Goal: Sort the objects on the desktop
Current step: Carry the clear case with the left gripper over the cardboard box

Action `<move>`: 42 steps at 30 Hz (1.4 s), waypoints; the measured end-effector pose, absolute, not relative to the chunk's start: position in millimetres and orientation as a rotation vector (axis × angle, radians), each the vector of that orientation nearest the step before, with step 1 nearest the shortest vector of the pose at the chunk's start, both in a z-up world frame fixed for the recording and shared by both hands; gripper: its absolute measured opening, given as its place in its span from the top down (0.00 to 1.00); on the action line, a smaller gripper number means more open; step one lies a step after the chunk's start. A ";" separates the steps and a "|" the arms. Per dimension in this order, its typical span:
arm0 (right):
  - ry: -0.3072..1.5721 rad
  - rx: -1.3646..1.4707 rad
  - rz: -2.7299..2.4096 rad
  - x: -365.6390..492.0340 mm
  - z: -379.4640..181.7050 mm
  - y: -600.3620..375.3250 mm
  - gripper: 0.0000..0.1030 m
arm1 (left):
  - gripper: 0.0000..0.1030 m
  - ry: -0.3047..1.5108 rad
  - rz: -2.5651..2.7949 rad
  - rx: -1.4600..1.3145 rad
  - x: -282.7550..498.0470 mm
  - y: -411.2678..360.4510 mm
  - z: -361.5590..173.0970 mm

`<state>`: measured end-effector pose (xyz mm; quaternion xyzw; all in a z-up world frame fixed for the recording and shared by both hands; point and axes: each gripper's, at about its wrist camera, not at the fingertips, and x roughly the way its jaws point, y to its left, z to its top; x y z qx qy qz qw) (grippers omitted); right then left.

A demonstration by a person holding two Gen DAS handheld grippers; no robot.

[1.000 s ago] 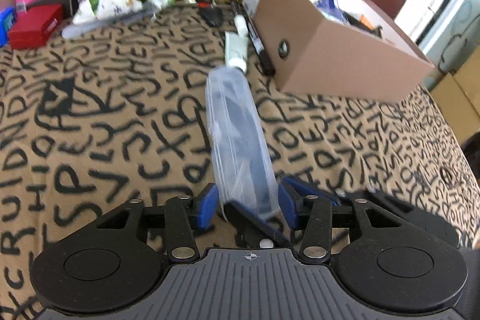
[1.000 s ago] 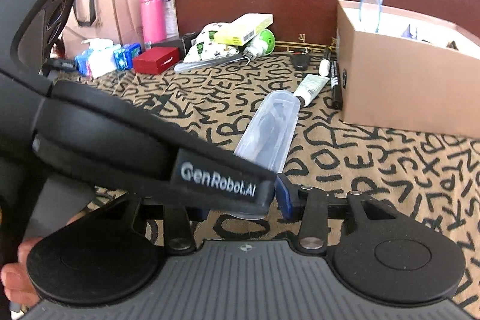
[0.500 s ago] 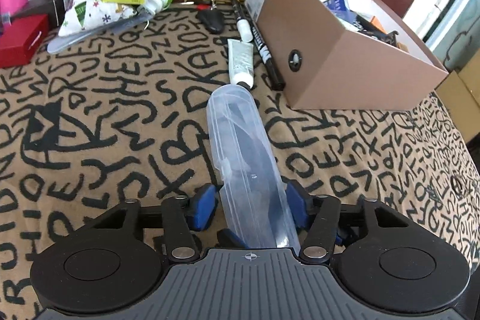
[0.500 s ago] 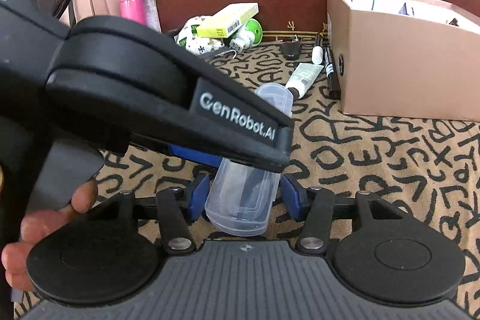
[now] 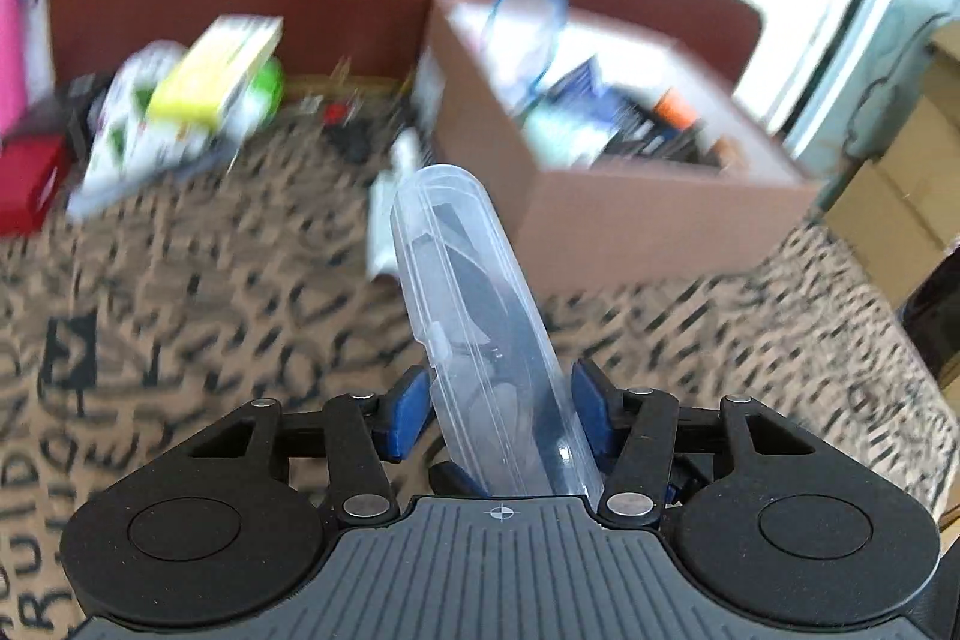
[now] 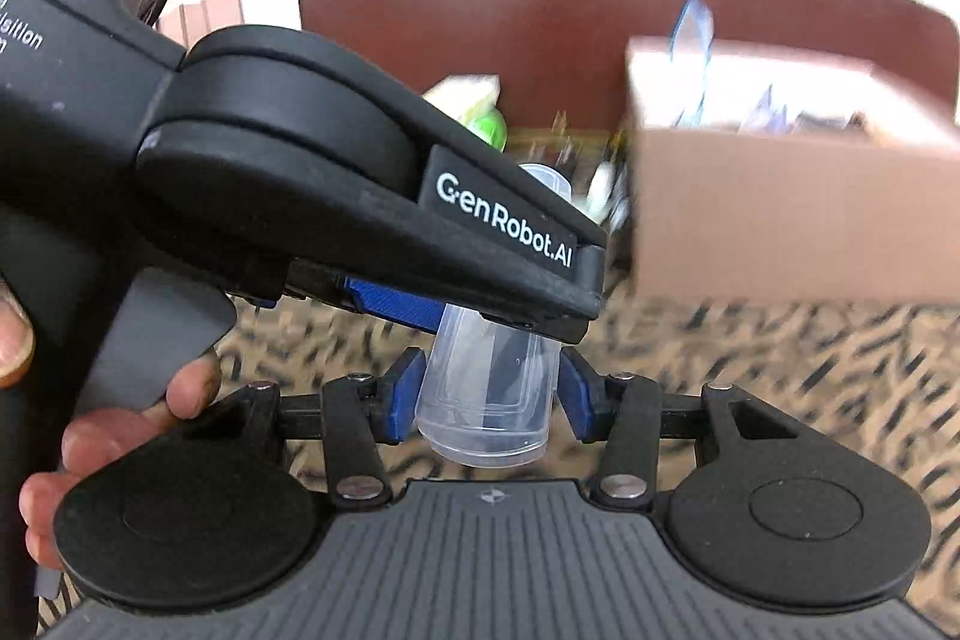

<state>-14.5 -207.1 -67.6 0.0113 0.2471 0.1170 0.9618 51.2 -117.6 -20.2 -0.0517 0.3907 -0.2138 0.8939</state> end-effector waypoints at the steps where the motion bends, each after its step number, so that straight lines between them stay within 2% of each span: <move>1: 0.467 0.018 0.222 -15.7 -58.6 -213.7 0.48 | 0.48 0.783 -0.457 -0.103 51.1 -124.5 -11.6; 8: 0.312 -0.023 0.111 -8.7 -13.8 -262.1 0.49 | 0.48 0.622 -0.575 -0.065 62.8 -187.0 37.8; 13: 0.261 -0.069 0.027 18.7 5.3 -306.7 0.49 | 0.47 0.586 -0.671 -0.119 100.6 -232.6 51.4; 26: 0.402 -0.090 -0.012 121.2 -0.7 -407.2 0.49 | 0.47 0.717 -0.723 -0.192 213.5 -322.5 14.6; 35: 0.506 -0.126 -0.022 174.5 -13.1 -420.6 0.49 | 0.47 0.796 -0.728 -0.221 265.9 -351.0 -8.2; 36: 0.509 -0.125 -0.027 176.0 -13.9 -423.5 0.49 | 0.33 0.792 -0.723 -0.211 269.1 -353.3 -8.1; 37: 0.515 -0.130 -0.036 182.1 -14.5 -424.6 0.49 | 0.28 0.785 -0.709 -0.197 270.8 -354.8 -7.9; 39: 0.522 -0.153 -0.066 191.1 -16.4 -421.0 0.41 | 0.03 0.755 -0.639 -0.176 267.6 -352.8 -2.7; 41: 0.482 -0.164 -0.081 172.4 -13.7 -418.5 0.21 | 0.00 0.692 -0.628 -0.167 259.1 -344.4 2.4; 42: 0.467 -0.162 -0.077 168.5 -13.7 -417.0 0.19 | 0.00 0.680 -0.639 -0.149 255.6 -342.7 4.3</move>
